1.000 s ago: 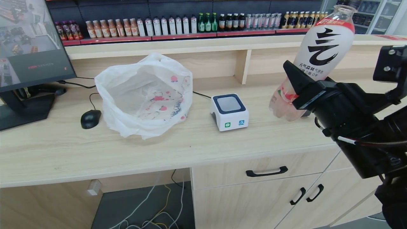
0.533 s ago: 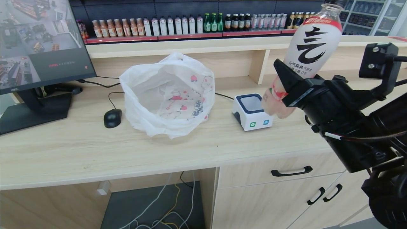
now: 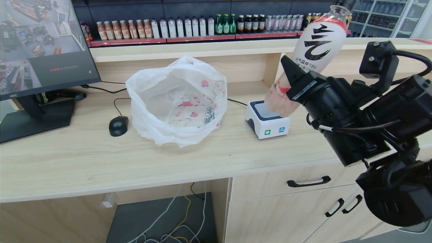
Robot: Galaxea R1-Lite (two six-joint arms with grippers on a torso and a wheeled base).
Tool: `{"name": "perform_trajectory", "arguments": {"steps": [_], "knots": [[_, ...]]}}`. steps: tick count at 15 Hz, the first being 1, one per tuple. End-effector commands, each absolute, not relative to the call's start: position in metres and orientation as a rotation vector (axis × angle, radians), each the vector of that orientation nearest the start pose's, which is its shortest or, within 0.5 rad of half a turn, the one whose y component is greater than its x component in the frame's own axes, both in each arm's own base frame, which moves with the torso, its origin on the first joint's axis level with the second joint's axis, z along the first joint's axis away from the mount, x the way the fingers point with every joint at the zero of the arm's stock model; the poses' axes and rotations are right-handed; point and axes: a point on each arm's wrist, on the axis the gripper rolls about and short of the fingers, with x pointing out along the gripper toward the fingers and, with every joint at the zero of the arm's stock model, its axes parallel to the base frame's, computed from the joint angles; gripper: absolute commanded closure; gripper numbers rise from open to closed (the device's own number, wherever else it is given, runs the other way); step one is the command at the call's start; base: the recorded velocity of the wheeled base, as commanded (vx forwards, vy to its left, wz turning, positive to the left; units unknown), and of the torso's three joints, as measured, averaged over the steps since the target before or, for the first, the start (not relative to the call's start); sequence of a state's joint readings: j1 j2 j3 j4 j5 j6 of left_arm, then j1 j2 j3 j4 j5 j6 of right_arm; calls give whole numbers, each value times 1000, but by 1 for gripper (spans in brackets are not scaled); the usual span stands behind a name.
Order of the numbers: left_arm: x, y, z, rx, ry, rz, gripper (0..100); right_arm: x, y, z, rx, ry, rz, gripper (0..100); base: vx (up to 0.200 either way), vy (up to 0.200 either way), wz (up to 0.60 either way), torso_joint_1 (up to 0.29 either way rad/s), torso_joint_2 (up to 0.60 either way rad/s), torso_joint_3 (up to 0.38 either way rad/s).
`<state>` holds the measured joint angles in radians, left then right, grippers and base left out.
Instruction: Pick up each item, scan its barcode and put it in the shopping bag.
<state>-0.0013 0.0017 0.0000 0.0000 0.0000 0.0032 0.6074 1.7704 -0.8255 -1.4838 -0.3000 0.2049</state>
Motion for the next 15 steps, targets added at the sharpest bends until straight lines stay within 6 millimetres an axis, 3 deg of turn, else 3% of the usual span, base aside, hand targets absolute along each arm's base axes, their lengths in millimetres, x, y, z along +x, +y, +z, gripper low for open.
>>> {"name": "perform_trajectory", "arguments": {"steps": [1,7,15], "knots": [[-23,0,76,3,2,-2,0,270,179,250,480,-435,345,100,0,0,0,0,0,0],[-23,0,76,3,2,-2,0,290,182,261,772,-345,232,100,0,0,0,0,0,0],[-23,0,76,3,2,-2,0,334,190,238,1003,-322,187,100,0,0,0,0,0,0]]}}
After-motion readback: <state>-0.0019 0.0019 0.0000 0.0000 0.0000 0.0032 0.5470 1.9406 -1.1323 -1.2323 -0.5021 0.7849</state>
